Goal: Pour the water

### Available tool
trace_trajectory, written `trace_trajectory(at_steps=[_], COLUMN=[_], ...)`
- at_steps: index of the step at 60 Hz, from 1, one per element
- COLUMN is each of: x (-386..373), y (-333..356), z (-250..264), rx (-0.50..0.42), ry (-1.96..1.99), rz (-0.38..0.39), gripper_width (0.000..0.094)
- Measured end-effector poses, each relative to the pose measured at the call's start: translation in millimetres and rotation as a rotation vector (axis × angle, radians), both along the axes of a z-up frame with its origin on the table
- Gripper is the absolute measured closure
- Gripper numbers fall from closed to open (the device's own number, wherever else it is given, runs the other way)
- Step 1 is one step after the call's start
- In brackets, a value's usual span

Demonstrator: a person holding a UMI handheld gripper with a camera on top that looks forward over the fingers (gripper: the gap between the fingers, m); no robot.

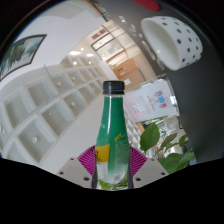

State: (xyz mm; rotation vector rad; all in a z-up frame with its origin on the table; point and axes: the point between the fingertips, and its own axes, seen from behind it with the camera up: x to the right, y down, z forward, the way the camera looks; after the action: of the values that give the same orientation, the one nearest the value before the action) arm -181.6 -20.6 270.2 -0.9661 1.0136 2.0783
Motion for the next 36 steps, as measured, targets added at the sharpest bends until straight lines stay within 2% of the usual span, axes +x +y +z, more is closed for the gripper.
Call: trace_trajectory(at_steps=[4, 12, 18, 23, 29, 31, 36], x=[11, 20, 16, 13, 18, 39, 60], y=[14, 15, 10, 5, -6, -25, -22], z=[-25, -43, -32, -5, 42, 64, 102], rx=[-0.059, -0.107, -0.096, -0.025, 0.122, 0.180, 0.312], ry=[0.031, 0.050, 0.025, -0.092, -0.335, -0.425, -0.716], rz=[0.003, 0.021, 0.056, 0.057, -0.025, -0.076, -0.257], gripper_width=[0.0529, 0.0528, 0.0528, 0.0530, 0.0527, 0.0528, 0.0527])
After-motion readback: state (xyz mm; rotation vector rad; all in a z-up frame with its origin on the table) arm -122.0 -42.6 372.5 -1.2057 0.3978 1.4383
